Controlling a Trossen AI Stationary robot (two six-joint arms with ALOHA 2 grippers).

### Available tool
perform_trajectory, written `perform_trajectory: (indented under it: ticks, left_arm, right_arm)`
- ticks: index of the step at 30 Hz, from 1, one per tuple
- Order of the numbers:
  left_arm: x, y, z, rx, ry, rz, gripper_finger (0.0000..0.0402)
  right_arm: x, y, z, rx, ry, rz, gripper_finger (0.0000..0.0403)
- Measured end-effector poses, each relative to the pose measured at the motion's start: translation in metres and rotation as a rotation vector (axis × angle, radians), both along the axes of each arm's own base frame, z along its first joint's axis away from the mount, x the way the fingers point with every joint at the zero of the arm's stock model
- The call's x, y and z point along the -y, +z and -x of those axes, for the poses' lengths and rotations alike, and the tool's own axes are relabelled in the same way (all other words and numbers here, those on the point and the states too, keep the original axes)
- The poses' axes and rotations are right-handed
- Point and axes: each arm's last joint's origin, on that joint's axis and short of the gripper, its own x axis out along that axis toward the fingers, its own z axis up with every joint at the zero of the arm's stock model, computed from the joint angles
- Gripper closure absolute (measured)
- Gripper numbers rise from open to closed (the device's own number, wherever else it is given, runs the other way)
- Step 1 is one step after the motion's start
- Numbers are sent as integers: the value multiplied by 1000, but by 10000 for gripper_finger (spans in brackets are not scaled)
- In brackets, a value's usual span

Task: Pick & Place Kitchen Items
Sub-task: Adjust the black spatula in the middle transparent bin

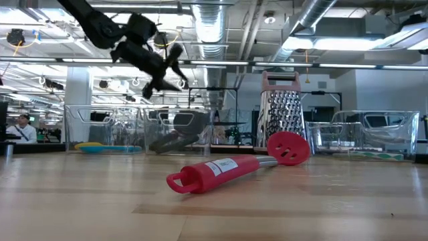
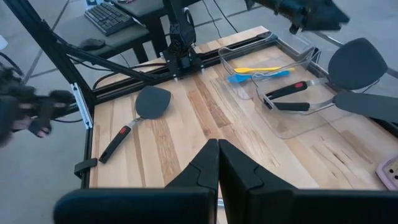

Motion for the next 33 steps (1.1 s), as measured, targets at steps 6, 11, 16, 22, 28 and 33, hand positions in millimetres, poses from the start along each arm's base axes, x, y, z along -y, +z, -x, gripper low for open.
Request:
perform_trajectory:
  ticks: [6, 11, 16, 22, 28, 33]
  left_arm:
    - [24, 38, 7, 62, -148, -160, 251]
    - [55, 59, 1, 61, -254, -308, 283]
    - [85, 64, -15, 25, -304, -437, 319]
    - [115, 58, -33, -83, -279, -531, 367]
    - [128, 70, -63, -105, -308, -600, 399]
    - [131, 81, -94, -252, -294, -708, 400]
  right_arm:
    - [0, 0, 0, 0, 0, 1, 402]
    - [0, 0, 0, 1, -3, 5, 402]
    - [1, 0, 0, 2, -7, 6, 402]
    - [0, 2, 0, 18, -3, -7, 402]
    - [-1, 5, 3, 41, 11, -27, 402]
    - [-1, 7, 7, 52, 19, -37, 402]
